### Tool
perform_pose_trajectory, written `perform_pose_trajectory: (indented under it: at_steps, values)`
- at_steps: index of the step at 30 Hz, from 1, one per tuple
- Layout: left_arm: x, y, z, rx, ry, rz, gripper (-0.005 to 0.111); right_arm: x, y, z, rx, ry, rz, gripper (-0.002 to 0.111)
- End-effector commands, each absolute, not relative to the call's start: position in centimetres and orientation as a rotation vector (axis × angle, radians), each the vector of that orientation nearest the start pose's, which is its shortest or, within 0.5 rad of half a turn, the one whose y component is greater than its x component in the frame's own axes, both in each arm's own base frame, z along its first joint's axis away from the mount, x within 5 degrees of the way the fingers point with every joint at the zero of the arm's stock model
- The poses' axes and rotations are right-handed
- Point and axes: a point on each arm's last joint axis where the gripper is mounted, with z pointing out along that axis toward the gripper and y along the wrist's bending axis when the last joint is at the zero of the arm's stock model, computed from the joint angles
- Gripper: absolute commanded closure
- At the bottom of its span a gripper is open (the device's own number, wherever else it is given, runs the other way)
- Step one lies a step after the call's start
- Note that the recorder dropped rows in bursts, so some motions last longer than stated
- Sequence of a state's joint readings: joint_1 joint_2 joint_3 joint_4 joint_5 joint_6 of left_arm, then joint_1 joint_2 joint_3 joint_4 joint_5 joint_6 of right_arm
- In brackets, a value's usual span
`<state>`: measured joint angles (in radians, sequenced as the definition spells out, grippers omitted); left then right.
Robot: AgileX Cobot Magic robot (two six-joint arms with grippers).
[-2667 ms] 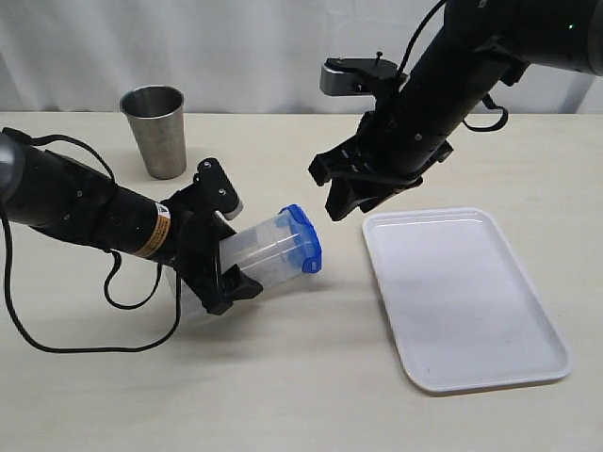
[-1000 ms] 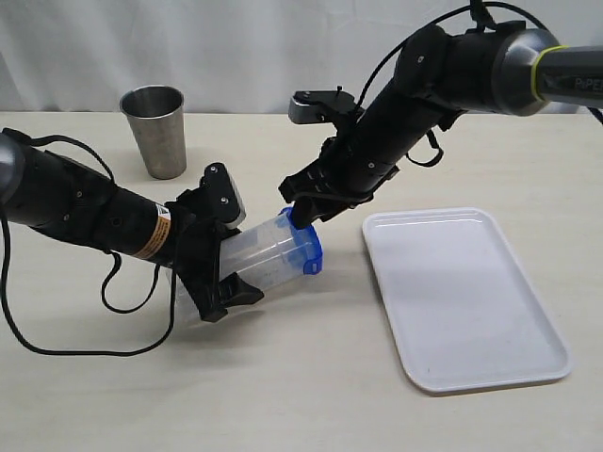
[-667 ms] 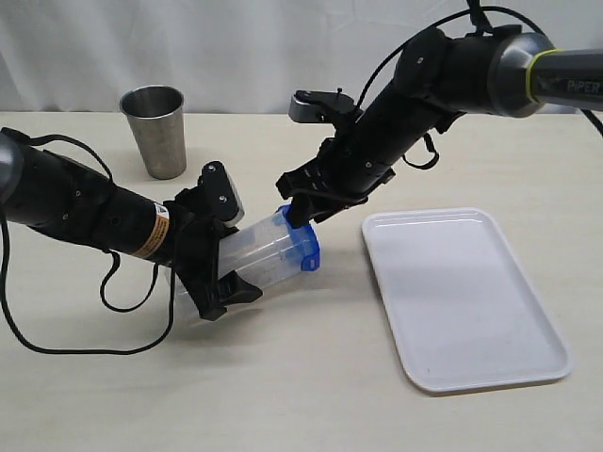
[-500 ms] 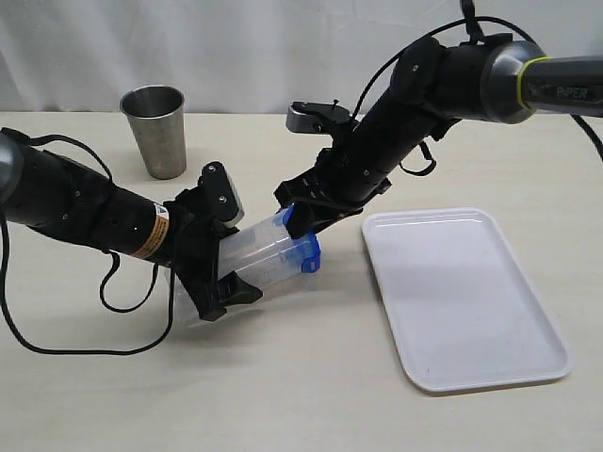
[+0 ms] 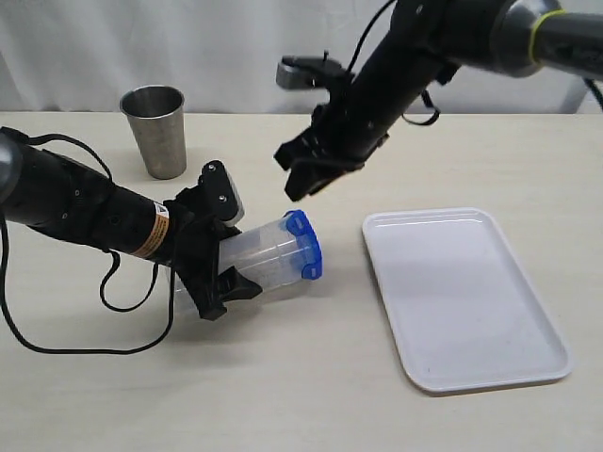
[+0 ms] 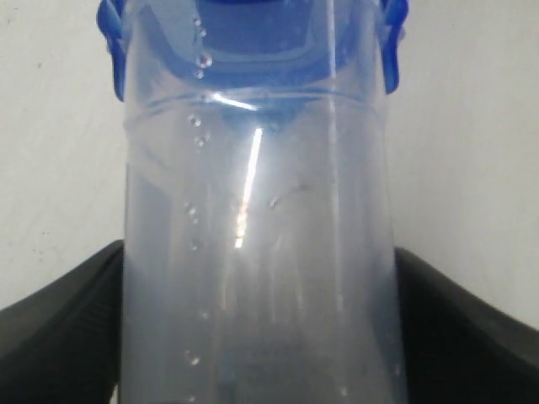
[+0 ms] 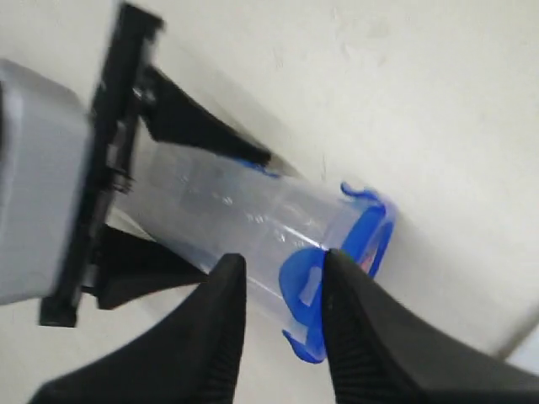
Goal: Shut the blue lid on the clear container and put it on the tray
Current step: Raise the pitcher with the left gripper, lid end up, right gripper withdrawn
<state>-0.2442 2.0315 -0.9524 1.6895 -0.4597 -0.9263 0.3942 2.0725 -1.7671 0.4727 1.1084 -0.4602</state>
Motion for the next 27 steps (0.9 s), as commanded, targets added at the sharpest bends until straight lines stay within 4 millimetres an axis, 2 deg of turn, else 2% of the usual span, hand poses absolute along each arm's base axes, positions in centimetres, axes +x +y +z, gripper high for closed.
perform_pose_trajectory:
  at_steps: [1, 6, 7, 11, 13, 16, 18, 21, 22, 23, 24, 25, 26, 27]
  values:
    - [33.0, -11.8, 6.5, 1.446, 2.161, -0.319, 0.107, 38.1, 19.9, 30.4, -0.986, 2.482, 0.598, 0.078]
    - [33.1, -12.0, 8.1, 1.439, 2.113, -0.317, 0.107, 36.0, 18.4, 35.4, -0.969, 2.377, 0.505, 0.078]
    - [33.1, -12.2, 9.4, 1.434, 2.072, -0.329, 0.107, 35.2, 17.5, 37.3, -0.928, 2.353, 0.464, 0.078]
    - [32.6, -13.0, 13.7, 1.431, 1.925, -0.404, 0.107, 32.7, 15.9, 40.2, -0.905, 2.344, 0.454, 0.079]
    - [32.4, -13.1, 15.2, 1.429, 1.877, -0.416, 0.107, 31.8, 15.5, 40.3, -0.897, 2.338, 0.452, 0.079]
    - [32.2, -13.2, 16.4, 1.421, 1.838, -0.417, 0.107, 31.1, 15.2, 39.7, -0.889, 2.348, 0.437, 0.079]
    - [31.9, -13.8, 17.6, 1.412, 1.742, -0.485, 0.107, 30.4, 14.5, 39.4, -0.883, 2.342, 0.387, 0.079]
    - [31.7, -14.7, 18.9, 1.353, 1.59, -0.597, 0.107, 29.4, 13.5, 39.6, -0.813, 2.314, 0.326, 0.088]
    - [31.8, -15.0, 19.6, 1.293, 1.528, -0.643, 0.107, 28.4, 12.6, 39.4, -0.778, 2.316, 0.262, 0.101]
    - [31.7, -15.2, 20.0, 1.272, 1.496, -0.67, 0.107, 28.0, 12.0, 39.1, -0.74, 2.329, 0.221, 0.104]
    - [31.6, -15.4, 20.4, 1.263, 1.437, -0.696, 0.107, 27.7, 10.2, 38.3, -0.62, 2.352, 0.153, 0.104]
    - [31.6, -15.4, 20.5, 1.254, 1.427, -0.703, 0.107, 27.6, 9.3, 37.7, -0.557, 2.371, 0.145, 0.104]
    - [31.7, -15.5, 20.8, 1.221, 1.419, -0.719, 0.107, 27.7, 7.4, 36.6, -0.45, 2.431, 0.156, 0.104]
    - [31.8, -15.5, 20.9, 1.199, 1.416, -0.722, 0.107, 27.7, 6.8, 36.1, -0.406, 2.465, 0.204, 0.104]
